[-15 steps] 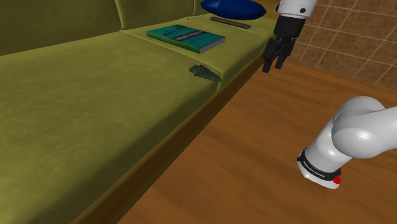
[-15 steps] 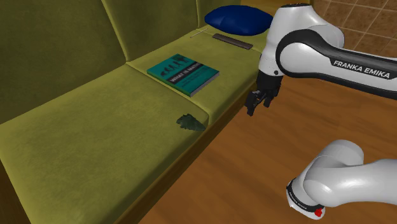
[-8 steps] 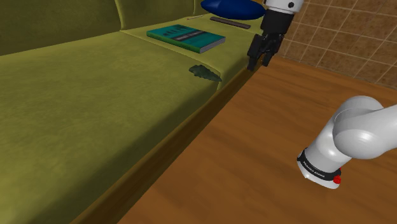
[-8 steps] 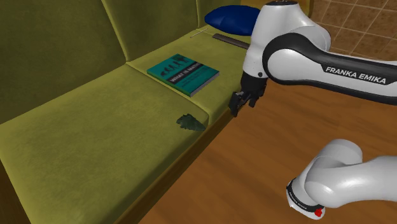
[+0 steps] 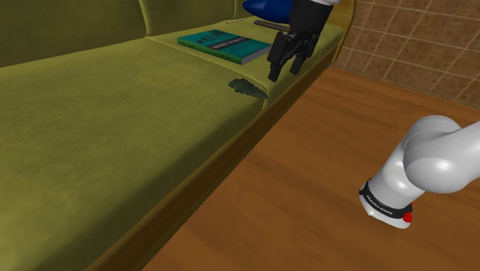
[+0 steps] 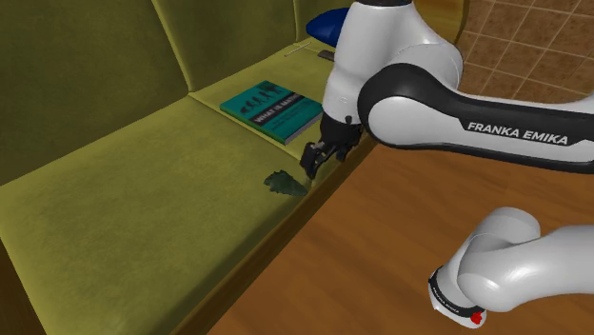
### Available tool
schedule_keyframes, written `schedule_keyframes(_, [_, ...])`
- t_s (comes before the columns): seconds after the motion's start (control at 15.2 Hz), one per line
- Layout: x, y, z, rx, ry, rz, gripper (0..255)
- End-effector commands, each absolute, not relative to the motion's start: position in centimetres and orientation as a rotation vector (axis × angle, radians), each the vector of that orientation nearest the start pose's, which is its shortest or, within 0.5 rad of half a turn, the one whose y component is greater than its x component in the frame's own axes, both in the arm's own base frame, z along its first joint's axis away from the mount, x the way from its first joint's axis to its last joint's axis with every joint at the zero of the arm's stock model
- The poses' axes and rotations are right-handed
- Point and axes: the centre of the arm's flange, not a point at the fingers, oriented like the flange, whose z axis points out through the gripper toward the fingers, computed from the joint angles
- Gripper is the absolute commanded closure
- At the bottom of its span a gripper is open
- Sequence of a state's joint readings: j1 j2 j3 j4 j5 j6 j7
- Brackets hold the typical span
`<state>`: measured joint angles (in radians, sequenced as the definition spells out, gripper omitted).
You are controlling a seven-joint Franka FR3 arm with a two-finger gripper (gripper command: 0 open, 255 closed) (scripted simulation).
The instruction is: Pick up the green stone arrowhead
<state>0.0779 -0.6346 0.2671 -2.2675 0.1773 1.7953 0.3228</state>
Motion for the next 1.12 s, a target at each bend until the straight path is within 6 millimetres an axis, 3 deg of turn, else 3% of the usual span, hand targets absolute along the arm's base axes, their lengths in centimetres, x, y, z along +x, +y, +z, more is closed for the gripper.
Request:
schedule_keyframes(0.0, [34.8,18.9,59.5,-3.073,0.05,-0.254,0])
schedule_keyframes(0.4, [36.0,26.2,61.0,-3.078,0.002,-0.389,0])
schedule_keyframes(0.99, [36.0,26.2,57.0,-3.078,0.002,-0.389,0])
schedule_keyframes(1.06, [36.0,26.2,57.0,-3.078,0.002,-0.389,255])
